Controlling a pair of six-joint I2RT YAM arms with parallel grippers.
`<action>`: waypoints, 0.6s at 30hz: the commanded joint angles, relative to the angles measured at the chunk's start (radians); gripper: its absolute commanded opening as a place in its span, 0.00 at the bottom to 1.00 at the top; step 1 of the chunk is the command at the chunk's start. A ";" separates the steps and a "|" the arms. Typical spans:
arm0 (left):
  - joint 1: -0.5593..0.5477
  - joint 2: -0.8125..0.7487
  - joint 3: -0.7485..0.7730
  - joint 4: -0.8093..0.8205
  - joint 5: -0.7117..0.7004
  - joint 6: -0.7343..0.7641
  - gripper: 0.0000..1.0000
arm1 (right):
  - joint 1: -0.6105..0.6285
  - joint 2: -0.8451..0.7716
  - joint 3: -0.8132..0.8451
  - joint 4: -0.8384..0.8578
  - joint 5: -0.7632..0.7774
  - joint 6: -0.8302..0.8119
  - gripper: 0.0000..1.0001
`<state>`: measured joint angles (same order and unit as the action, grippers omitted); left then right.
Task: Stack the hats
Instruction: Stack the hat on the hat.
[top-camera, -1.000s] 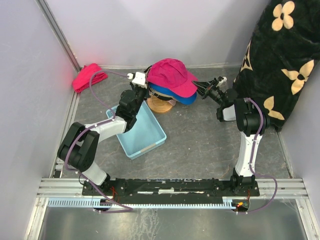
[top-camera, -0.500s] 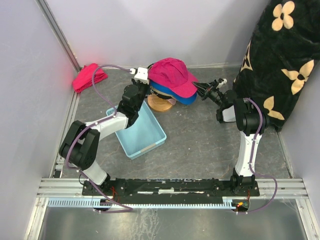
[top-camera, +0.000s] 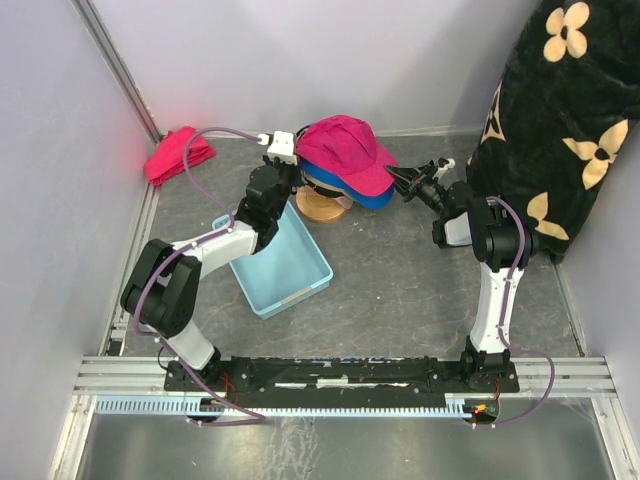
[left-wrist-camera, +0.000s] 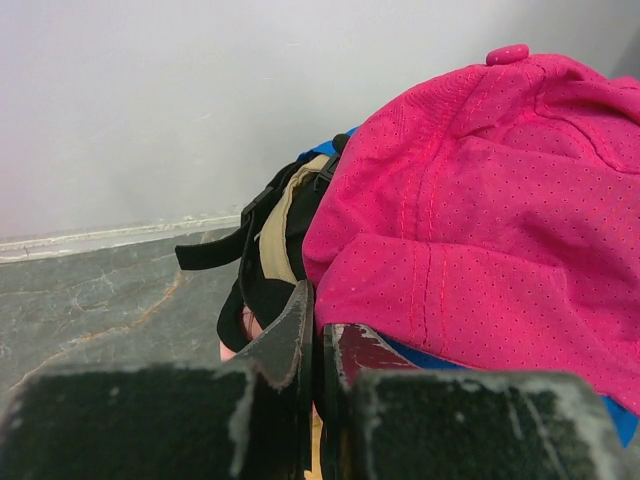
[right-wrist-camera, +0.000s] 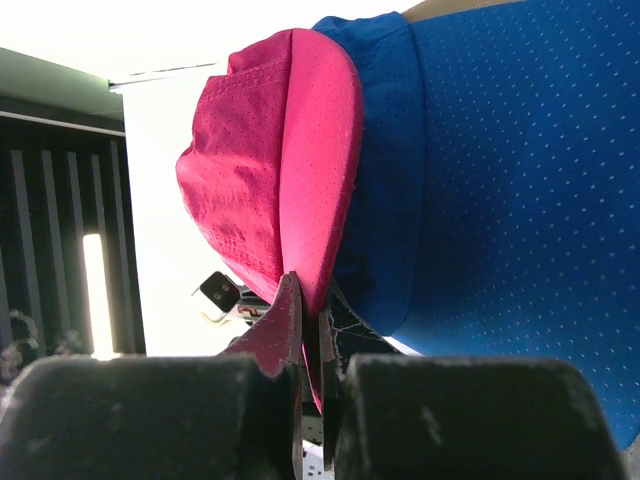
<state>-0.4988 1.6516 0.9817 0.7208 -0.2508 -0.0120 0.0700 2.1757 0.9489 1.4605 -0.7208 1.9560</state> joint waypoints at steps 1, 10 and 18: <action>0.038 0.051 -0.039 -0.186 -0.062 -0.071 0.03 | -0.028 0.071 -0.065 -0.059 -0.011 -0.125 0.08; 0.037 0.035 -0.066 -0.092 0.050 -0.056 0.03 | -0.033 0.019 -0.080 -0.018 0.005 -0.099 0.31; 0.037 0.043 -0.055 -0.111 0.087 -0.044 0.03 | -0.070 -0.020 -0.121 -0.035 0.022 -0.126 0.35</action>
<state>-0.4683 1.6516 0.9581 0.7677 -0.1802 -0.0418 0.0254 2.1757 0.8520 1.4330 -0.7197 1.8744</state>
